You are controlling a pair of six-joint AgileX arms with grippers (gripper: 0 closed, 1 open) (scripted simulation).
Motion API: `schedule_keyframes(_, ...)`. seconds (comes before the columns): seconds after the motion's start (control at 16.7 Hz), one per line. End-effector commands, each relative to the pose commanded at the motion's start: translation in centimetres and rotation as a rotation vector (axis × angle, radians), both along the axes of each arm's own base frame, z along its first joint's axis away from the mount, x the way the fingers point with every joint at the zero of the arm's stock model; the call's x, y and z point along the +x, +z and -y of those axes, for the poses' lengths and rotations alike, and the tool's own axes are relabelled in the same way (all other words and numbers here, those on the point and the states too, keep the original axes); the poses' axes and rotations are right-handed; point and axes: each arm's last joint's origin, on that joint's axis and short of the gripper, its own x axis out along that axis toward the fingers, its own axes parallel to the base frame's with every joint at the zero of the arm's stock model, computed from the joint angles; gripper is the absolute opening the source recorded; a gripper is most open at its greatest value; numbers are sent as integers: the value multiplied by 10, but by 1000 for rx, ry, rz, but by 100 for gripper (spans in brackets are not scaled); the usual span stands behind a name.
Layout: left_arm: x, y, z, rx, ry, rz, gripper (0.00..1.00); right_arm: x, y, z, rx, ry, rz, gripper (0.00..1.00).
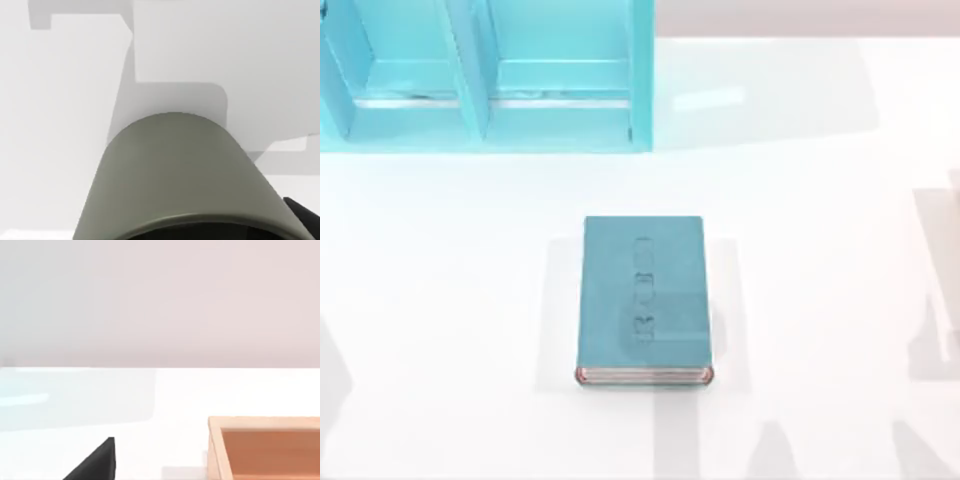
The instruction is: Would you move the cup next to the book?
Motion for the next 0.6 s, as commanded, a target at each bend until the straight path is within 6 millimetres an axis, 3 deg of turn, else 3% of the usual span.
schedule_keyframes(0.36, 0, 43, 1, -2, 0, -2, 0, 0, 0, 0, 0, 0, 0, 100)
schedule_keyframes(0.6, 0, 44, 0, -4, 0, -3, 0, 0, 0, 0, 0, 0, 0, 100)
